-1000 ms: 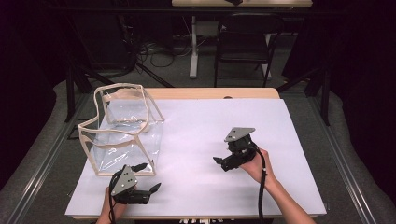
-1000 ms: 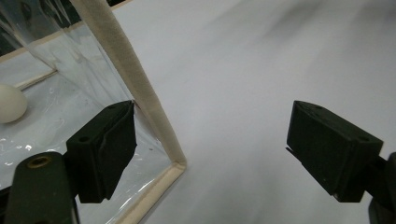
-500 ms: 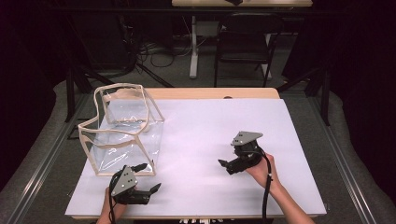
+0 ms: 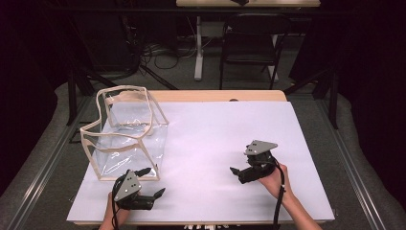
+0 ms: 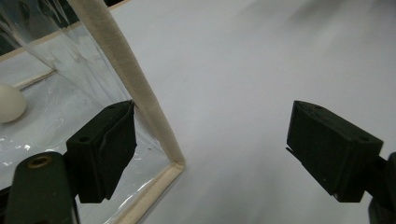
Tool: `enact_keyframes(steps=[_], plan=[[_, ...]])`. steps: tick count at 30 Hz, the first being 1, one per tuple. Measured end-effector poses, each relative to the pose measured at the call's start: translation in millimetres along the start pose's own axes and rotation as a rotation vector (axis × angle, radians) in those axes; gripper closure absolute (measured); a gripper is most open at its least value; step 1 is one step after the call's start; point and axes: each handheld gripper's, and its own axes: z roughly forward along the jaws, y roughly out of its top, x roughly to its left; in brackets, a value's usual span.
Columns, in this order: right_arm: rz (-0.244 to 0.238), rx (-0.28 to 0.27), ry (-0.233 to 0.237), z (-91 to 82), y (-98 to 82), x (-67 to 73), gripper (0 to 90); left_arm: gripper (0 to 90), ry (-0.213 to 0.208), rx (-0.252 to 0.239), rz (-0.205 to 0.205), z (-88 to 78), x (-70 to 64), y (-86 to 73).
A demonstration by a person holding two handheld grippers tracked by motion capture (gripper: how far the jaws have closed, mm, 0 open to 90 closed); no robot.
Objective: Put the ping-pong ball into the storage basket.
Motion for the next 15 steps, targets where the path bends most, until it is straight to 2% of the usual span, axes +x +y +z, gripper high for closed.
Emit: enact_keyframes(steps=[15], plan=[[0.020,-0.026,-0.037,-17.8,-23.0,-2.7,2.9,16.1,0.002,0.001,0.001,-0.3,-0.3,-0.1]])
